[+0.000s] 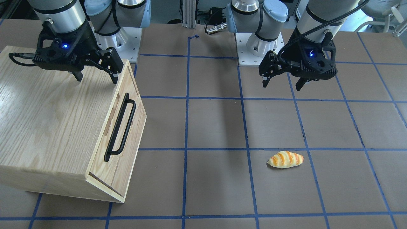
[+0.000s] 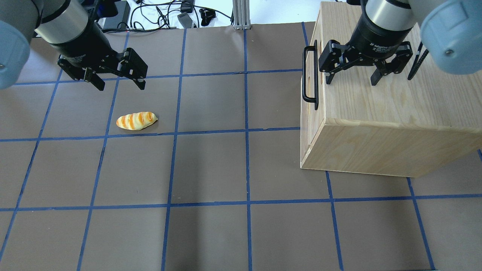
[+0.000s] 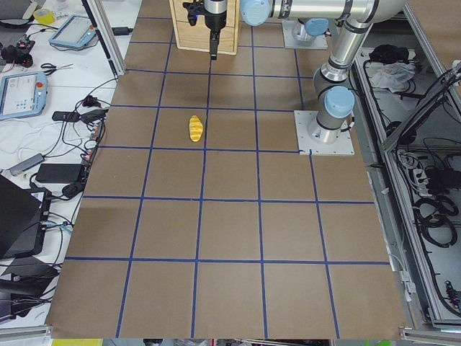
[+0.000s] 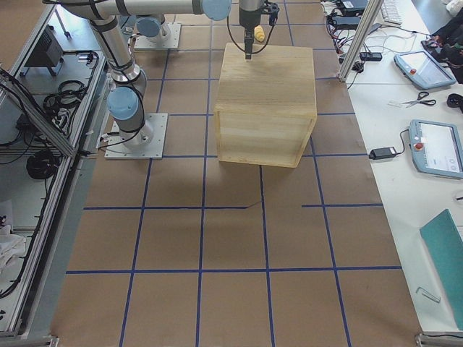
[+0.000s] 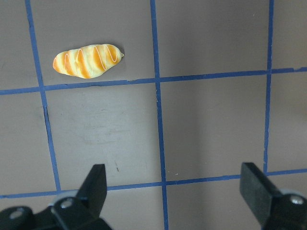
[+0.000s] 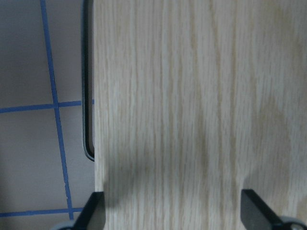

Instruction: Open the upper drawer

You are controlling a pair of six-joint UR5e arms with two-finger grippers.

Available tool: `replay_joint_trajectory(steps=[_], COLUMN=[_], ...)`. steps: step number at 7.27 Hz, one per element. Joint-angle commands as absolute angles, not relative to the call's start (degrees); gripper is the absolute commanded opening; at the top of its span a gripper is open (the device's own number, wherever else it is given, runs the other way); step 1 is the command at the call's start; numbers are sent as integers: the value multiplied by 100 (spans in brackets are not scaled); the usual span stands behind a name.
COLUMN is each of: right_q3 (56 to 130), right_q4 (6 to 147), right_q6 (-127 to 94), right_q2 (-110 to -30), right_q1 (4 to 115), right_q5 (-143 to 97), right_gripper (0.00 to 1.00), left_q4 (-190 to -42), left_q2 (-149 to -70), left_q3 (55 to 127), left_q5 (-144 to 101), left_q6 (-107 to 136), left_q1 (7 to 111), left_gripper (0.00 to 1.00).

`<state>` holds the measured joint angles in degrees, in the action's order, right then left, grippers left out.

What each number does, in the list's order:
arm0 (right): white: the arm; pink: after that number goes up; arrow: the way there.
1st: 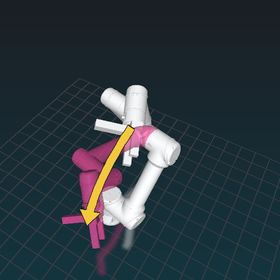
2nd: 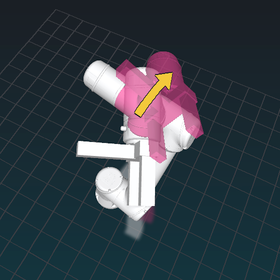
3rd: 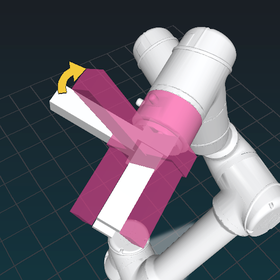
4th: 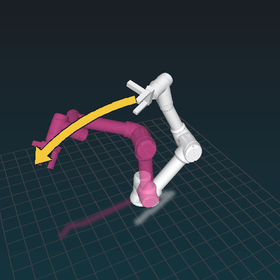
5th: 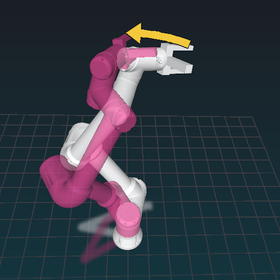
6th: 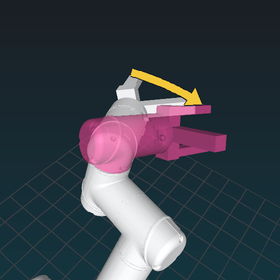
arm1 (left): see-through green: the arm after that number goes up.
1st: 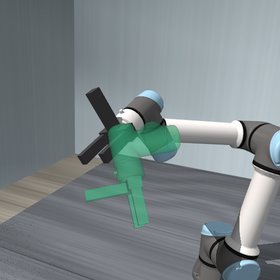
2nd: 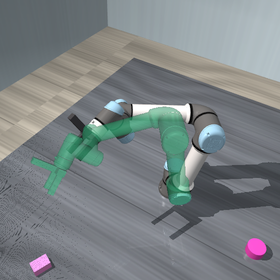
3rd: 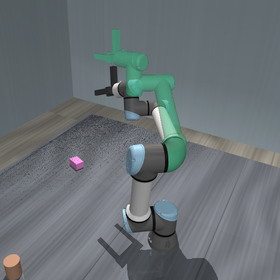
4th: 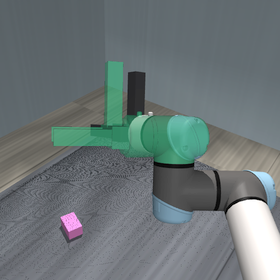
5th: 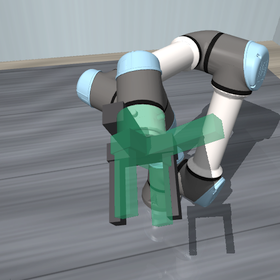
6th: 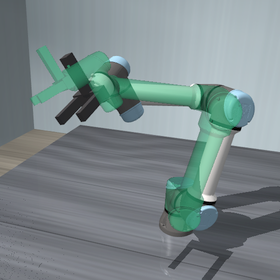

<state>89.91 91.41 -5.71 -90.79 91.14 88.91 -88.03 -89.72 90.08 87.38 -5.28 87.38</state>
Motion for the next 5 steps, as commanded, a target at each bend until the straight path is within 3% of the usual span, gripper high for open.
replay_joint_trajectory(steps=[1, 5], right_q3=[8991, 8991], right_q4=[9141, 9141], right_q6=[-571, -571], right_q2=[-9079, -9079], right_q1=[9114, 9114], right_q5=[8895, 8894], right_gripper=[100, 100], left_q4=[-8598, -8026], left_q2=[-9087, -9447], left_q3=[9027, 8965], left_q5=[8728, 8623], left_q6=[-134, 716], left_q1=[8780, 9429], left_gripper=[100, 100])
